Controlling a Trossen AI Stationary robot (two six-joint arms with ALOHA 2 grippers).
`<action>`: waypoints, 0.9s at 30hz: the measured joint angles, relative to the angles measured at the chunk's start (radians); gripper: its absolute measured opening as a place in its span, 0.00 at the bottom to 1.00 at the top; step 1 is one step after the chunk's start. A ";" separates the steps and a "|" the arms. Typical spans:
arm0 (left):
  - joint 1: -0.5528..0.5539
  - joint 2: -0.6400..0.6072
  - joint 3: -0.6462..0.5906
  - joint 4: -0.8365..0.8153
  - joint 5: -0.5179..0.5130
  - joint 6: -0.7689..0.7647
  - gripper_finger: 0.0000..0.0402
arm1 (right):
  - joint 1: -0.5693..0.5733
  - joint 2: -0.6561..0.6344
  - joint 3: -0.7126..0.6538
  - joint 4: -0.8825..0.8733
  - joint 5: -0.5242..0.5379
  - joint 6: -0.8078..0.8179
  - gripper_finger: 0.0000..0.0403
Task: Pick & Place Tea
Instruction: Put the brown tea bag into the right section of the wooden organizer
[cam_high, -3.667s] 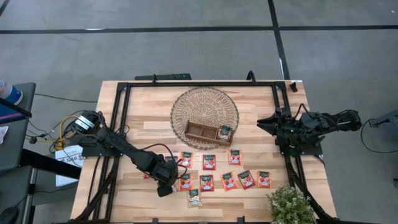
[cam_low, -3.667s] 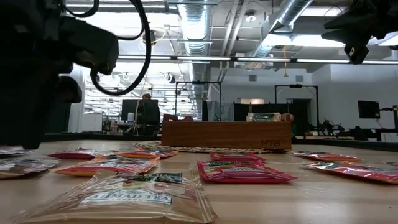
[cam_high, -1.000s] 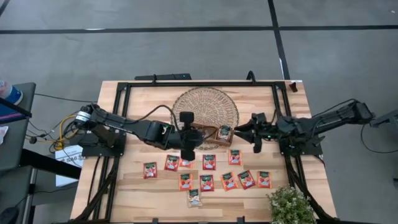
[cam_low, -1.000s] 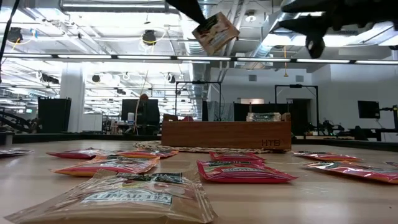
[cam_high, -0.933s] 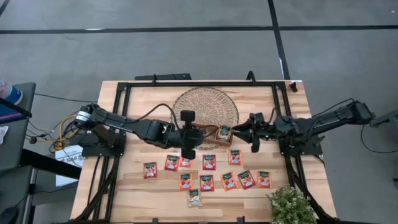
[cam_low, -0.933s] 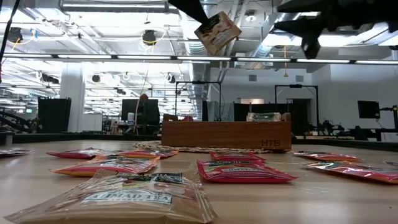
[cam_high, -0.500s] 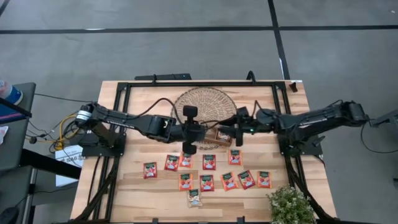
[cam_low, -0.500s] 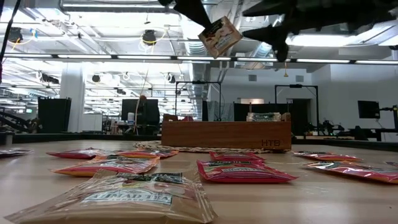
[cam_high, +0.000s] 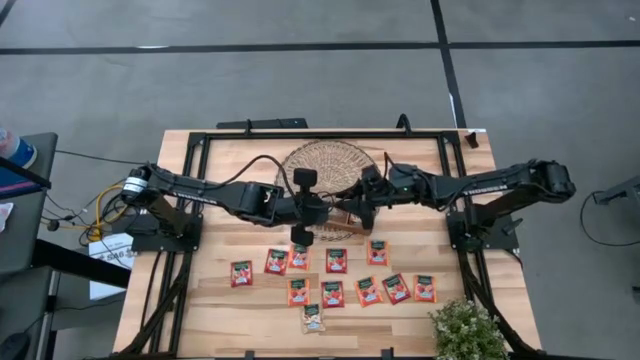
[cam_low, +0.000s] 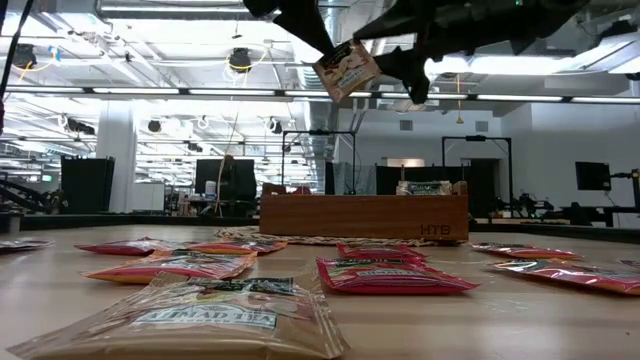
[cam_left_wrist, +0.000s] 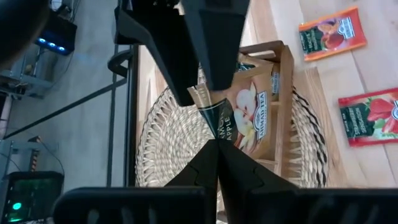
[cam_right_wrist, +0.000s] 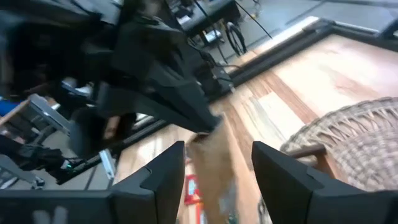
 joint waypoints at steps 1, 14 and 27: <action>0.000 0.000 0.000 -0.001 0.000 0.000 0.00 | 0.000 0.007 0.007 0.000 0.000 0.000 0.43; 0.006 0.000 0.000 -0.001 0.027 0.000 0.00 | 0.002 0.011 0.016 -0.003 -0.003 -0.011 0.27; 0.014 0.006 0.000 0.006 0.048 0.014 0.00 | 0.002 0.010 0.016 -0.018 -0.003 -0.014 0.08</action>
